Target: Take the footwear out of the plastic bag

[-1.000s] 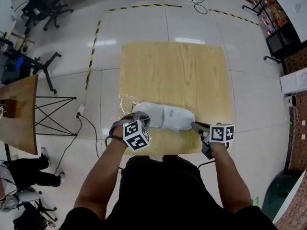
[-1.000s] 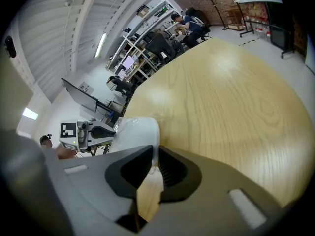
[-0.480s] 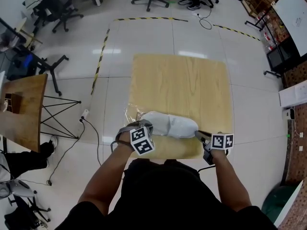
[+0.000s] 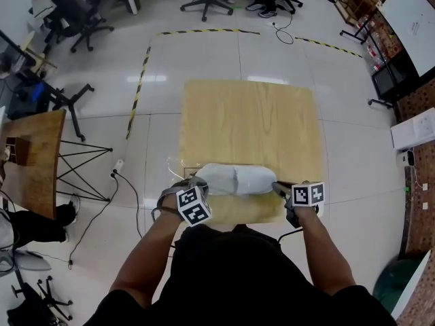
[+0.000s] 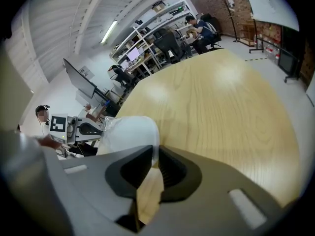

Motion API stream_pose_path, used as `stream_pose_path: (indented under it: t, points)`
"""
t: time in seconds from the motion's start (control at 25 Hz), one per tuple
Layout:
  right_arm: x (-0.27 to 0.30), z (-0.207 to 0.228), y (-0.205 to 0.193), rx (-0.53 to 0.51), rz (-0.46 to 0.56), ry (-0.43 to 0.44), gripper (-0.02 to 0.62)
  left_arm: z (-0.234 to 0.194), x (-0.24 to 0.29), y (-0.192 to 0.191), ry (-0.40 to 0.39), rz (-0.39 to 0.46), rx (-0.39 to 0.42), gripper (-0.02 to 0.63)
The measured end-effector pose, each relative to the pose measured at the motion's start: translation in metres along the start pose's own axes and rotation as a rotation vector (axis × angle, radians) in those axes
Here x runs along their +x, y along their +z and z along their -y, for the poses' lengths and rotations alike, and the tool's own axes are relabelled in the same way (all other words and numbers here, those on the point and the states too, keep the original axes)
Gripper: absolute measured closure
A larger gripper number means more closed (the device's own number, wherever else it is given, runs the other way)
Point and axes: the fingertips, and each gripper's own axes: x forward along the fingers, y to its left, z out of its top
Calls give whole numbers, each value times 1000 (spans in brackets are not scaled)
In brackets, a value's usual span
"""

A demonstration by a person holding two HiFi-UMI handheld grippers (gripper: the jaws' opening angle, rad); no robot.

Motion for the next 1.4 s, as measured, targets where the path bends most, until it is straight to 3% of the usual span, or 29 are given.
stream_pose_path:
  t: [0.76,1.4]
  points:
    - [5,-1,-6,42,15,12,551,-22,-17,-38,55,-35,-70,575]
    - [4,11,2,24,25,-28,549,-37,-24,-54,98,-71,-105,580]
